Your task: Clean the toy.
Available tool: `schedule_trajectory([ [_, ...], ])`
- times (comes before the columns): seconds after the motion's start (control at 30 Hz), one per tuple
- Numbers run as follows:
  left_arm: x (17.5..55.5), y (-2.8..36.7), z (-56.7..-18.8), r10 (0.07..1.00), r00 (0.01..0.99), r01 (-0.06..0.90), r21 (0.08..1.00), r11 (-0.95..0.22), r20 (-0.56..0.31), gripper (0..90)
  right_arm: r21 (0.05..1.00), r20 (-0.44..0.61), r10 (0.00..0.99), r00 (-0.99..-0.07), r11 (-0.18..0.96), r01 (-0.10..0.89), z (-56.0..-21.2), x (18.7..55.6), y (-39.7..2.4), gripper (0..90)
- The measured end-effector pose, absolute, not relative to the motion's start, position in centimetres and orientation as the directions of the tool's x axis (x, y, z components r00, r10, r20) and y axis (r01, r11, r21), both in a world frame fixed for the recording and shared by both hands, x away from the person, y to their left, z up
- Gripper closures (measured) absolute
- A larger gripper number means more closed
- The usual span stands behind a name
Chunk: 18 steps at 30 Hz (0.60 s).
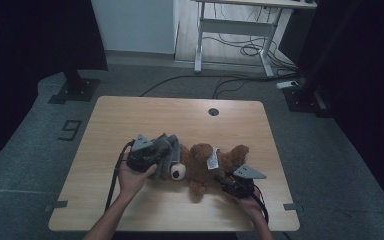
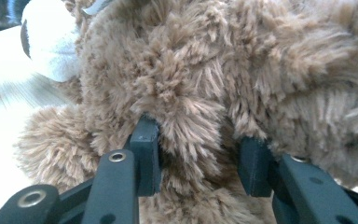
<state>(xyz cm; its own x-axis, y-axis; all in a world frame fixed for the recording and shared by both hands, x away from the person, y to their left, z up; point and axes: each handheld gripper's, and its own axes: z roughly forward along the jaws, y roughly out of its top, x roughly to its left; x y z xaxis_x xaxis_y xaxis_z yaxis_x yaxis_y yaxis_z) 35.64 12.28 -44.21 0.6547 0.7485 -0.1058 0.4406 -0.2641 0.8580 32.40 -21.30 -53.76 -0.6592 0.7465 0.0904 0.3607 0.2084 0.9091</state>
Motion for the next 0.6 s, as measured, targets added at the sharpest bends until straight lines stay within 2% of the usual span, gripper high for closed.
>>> schedule_trajectory([
  [0.13,35.9,8.6,-43.4,0.707,0.701,0.415,0.858,-0.302,-0.090,76.5,0.909,0.093,0.746,-0.660,0.207,0.362,-53.8,32.4,-21.3,56.4],
  [0.23,36.6,6.2,-43.8,0.691,0.718,0.428,0.837,-0.340,-0.087,76.2,0.910,0.093,0.745,-0.661,0.206,0.360,-53.8,32.4,-21.4,56.4],
  [0.3,36.9,5.1,-44.6,0.703,0.709,0.443,0.808,-0.388,-0.052,75.9,0.910,0.093,0.745,-0.661,0.206,0.360,-53.8,32.4,-21.3,56.3],
  [0.37,37.0,5.0,-45.3,0.709,0.704,0.446,0.799,-0.403,-0.036,76.1,0.910,0.094,0.745,-0.660,0.205,0.361,-53.8,32.4,-21.3,56.3],
  [0.6,37.2,7.5,-45.4,0.703,0.701,0.484,0.805,-0.344,-0.121,76.9,0.909,0.091,0.743,-0.664,0.210,0.360,-53.8,32.4,-21.2,56.4],
])
